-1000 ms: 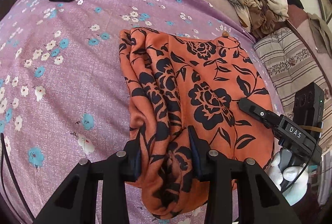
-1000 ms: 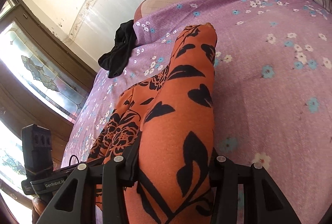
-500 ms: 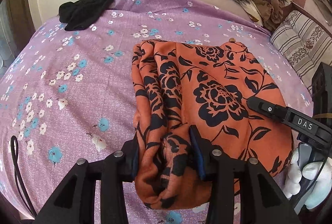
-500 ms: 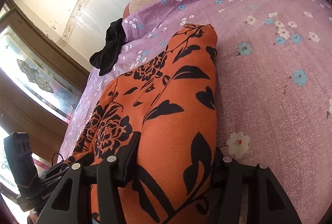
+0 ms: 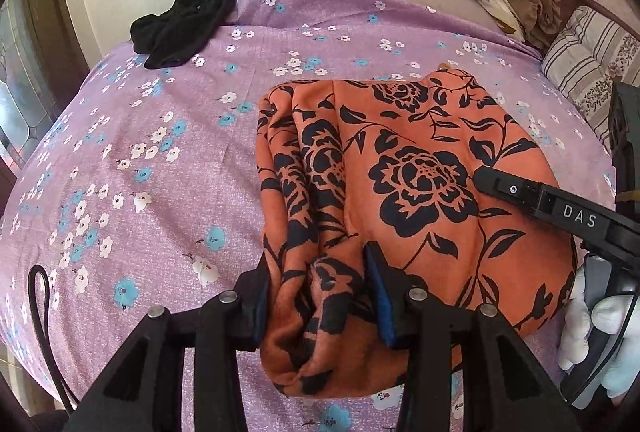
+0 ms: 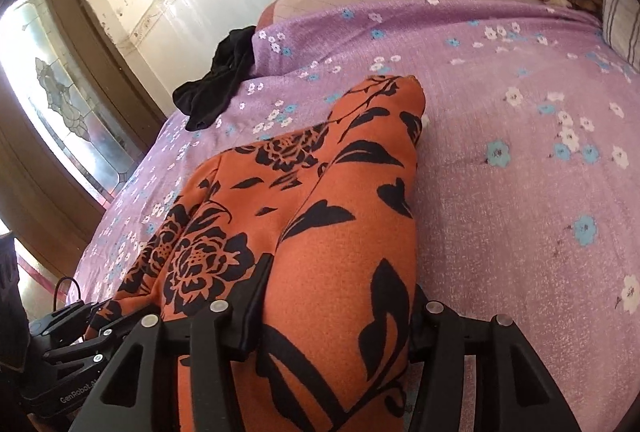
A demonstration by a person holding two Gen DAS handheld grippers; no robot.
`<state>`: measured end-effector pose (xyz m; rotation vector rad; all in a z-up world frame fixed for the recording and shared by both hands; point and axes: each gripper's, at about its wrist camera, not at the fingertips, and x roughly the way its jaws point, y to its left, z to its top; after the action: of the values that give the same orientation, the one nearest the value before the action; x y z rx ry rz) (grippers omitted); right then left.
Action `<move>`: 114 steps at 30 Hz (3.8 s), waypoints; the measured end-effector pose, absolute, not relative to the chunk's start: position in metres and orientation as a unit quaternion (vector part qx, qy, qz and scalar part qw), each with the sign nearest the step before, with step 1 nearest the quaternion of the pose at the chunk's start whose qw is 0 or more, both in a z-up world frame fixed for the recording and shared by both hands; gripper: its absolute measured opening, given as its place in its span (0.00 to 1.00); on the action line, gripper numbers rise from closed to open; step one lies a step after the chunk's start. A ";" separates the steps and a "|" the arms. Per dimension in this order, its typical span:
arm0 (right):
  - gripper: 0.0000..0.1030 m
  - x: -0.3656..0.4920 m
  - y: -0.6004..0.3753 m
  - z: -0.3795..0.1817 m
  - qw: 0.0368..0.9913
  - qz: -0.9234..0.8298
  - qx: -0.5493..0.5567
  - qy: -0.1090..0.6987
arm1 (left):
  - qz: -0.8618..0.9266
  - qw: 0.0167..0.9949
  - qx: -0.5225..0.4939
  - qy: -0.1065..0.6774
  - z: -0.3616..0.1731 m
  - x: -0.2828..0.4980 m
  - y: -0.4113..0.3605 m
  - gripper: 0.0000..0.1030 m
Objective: Fold small clothes
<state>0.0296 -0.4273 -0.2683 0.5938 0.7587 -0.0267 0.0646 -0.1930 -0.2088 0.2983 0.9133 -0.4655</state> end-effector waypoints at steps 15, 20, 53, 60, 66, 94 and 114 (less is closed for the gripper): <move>0.65 0.008 -0.432 -0.225 0.887 -0.082 0.249 0.379 | -0.209 0.862 0.149 0.437 -0.210 0.064 -0.193 0.47; 0.65 -0.020 -0.437 -0.190 0.914 -0.056 0.265 0.301 | -0.209 0.862 0.147 0.438 -0.210 0.064 -0.193 0.50; 0.60 0.102 -0.480 -0.274 0.810 0.024 0.422 0.406 | -0.176 0.820 0.201 0.506 -0.224 0.189 -0.252 0.72; 0.60 0.075 -0.467 -0.240 0.839 0.022 0.395 0.375 | -0.173 0.838 0.172 0.488 -0.196 0.161 -0.224 0.72; 0.60 0.033 -0.439 -0.192 0.881 0.048 0.333 0.332 | -0.176 0.849 0.212 0.451 -0.181 0.110 -0.203 0.72; 0.25 -0.011 -0.395 -0.246 0.862 0.043 0.273 0.425 | -0.133 0.859 0.254 0.424 -0.218 0.077 -0.184 0.74; 0.25 -0.014 -0.395 -0.244 0.867 0.044 0.266 0.420 | -0.131 0.866 0.239 0.419 -0.221 0.077 -0.176 0.78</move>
<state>-0.0136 -0.3954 -0.2438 0.5568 0.8790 0.0928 0.0771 -0.1764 -0.2210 0.5014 0.8784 -0.2746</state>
